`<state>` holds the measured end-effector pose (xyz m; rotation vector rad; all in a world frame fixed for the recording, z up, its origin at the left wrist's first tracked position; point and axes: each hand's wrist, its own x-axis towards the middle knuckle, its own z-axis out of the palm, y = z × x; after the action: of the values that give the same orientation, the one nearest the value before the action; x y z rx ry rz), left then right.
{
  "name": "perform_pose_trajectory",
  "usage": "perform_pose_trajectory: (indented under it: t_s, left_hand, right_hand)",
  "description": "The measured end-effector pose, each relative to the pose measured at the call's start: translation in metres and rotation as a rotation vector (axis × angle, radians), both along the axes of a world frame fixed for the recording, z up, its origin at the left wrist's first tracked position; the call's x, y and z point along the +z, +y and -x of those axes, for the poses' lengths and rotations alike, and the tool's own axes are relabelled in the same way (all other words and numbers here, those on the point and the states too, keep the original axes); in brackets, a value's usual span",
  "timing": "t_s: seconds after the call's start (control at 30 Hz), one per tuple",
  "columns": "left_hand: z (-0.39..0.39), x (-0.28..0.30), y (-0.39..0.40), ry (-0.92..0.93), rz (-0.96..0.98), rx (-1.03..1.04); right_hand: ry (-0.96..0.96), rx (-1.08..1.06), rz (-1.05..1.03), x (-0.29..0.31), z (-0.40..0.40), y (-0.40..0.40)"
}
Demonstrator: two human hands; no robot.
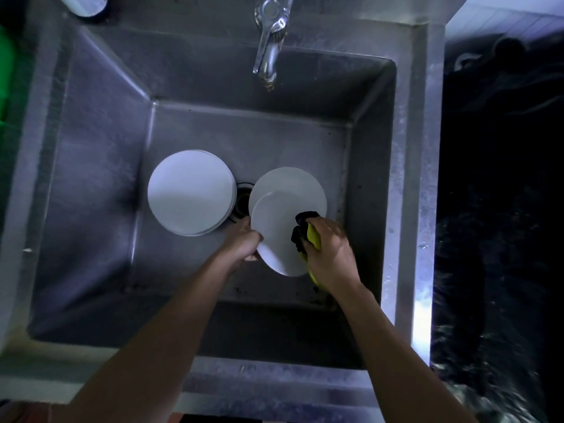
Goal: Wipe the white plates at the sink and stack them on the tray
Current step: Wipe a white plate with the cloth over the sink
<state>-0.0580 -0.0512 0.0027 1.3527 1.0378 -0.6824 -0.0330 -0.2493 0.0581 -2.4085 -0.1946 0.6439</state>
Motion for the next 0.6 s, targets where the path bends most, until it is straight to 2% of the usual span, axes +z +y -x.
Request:
perform_pose_trajectory:
  t_s: [0.1,0.23,0.6]
  left_hand:
    - [0.004,0.019,-0.005,-0.016,0.078,0.112]
    - [0.012,0.040,-0.005,-0.071,0.069,0.175]
    - [0.029,0.110,-0.002,-0.249,0.207,0.163]
  right_hand:
    - [0.018,0.034,0.007,0.008,0.002,-0.001]
    - [0.042,0.101,-0.015,0.021,0.005,0.003]
    - [-0.063,0.248,-0.088,0.061,0.009,0.023]
